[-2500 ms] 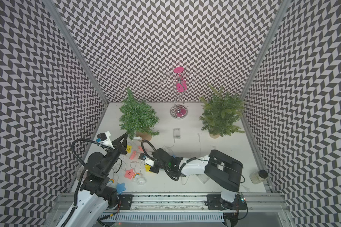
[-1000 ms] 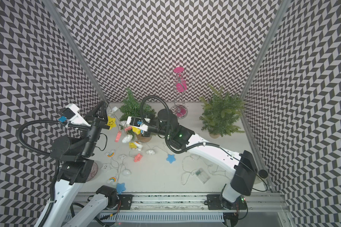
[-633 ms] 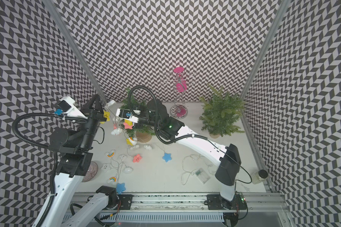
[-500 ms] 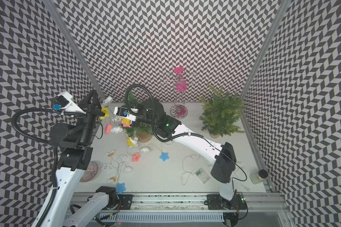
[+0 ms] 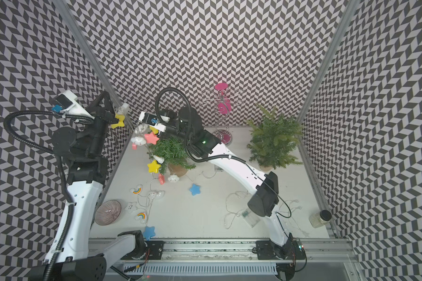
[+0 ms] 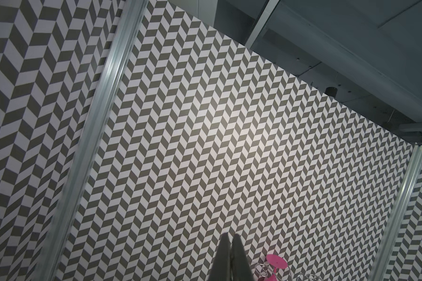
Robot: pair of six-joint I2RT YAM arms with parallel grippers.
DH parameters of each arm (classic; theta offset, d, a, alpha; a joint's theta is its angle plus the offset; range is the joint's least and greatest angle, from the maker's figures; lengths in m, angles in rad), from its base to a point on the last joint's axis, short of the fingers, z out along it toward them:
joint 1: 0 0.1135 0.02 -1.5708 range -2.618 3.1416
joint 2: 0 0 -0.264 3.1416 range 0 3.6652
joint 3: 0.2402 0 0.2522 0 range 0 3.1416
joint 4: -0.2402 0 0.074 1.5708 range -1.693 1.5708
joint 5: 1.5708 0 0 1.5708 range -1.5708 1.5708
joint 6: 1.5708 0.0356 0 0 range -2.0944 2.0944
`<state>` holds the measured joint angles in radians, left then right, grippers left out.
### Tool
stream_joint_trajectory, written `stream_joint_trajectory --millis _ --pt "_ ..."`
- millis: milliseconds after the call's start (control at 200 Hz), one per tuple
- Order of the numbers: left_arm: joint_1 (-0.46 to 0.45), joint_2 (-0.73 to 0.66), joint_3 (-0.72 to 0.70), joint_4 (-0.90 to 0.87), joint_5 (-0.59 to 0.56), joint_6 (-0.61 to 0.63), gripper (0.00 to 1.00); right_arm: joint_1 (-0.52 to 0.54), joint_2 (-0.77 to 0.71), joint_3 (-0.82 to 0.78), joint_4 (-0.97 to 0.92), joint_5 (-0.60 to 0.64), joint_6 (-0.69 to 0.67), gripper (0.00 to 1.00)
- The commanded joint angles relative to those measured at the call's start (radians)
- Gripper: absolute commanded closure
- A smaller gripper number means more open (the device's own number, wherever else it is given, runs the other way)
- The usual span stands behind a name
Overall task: Wrap string light around the christmas tree
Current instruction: Pick up the light string from the center of the board.
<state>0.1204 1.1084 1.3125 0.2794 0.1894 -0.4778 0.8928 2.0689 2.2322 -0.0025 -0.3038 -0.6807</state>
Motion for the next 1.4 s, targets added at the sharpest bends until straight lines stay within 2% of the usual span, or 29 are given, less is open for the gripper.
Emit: stream_joint_trajectory --millis 0,165,295,416,531,616,686,846,1001,1126,1252,1332,1397 --pt "0.016 -0.006 -0.004 0.01 0.061 -0.029 1.0 -0.001 -0.009 -0.017 0.098 -0.059 0.0 1.0" --pt "0.018 -0.045 0.001 0.016 0.006 0.001 1.0 -0.002 0.005 0.017 0.126 -0.067 -0.017 1.0" --pt "0.032 0.057 0.107 -0.035 0.05 0.003 1.0 -0.011 0.028 0.07 0.142 -0.057 -0.016 1.0" --pt "0.045 0.141 0.119 0.003 0.1 -0.026 1.0 -0.034 0.07 0.129 0.158 -0.066 0.028 1.0" --pt "0.048 0.157 0.07 0.052 0.15 -0.031 1.0 -0.044 0.073 0.146 0.138 -0.058 0.028 1.0" --pt "0.048 0.13 -0.003 0.118 0.168 -0.038 1.0 -0.065 0.051 0.096 0.231 -0.048 0.06 1.0" --pt "0.047 0.126 -0.032 0.145 0.172 -0.044 1.0 -0.09 0.073 0.136 0.241 -0.033 0.078 1.0" --pt "0.048 0.161 -0.02 0.144 0.186 -0.035 1.0 -0.11 0.121 0.192 0.272 -0.015 0.068 1.0" --pt "0.046 0.216 -0.011 0.186 0.231 -0.058 1.0 -0.102 0.12 0.192 0.327 -0.077 0.096 1.0" --pt "0.044 0.26 0.008 0.192 0.253 -0.064 1.0 -0.098 0.138 0.216 0.383 -0.034 0.099 1.0" --pt "0.045 0.267 -0.037 0.229 0.241 -0.076 1.0 -0.1 0.176 0.249 0.412 -0.037 0.115 1.0" --pt "0.044 0.286 -0.045 0.239 0.293 -0.086 1.0 -0.09 0.192 0.249 0.428 -0.063 0.105 1.0" --pt "0.039 0.282 -0.082 0.282 0.32 -0.084 1.0 -0.078 0.209 0.249 0.445 -0.038 0.059 1.0"
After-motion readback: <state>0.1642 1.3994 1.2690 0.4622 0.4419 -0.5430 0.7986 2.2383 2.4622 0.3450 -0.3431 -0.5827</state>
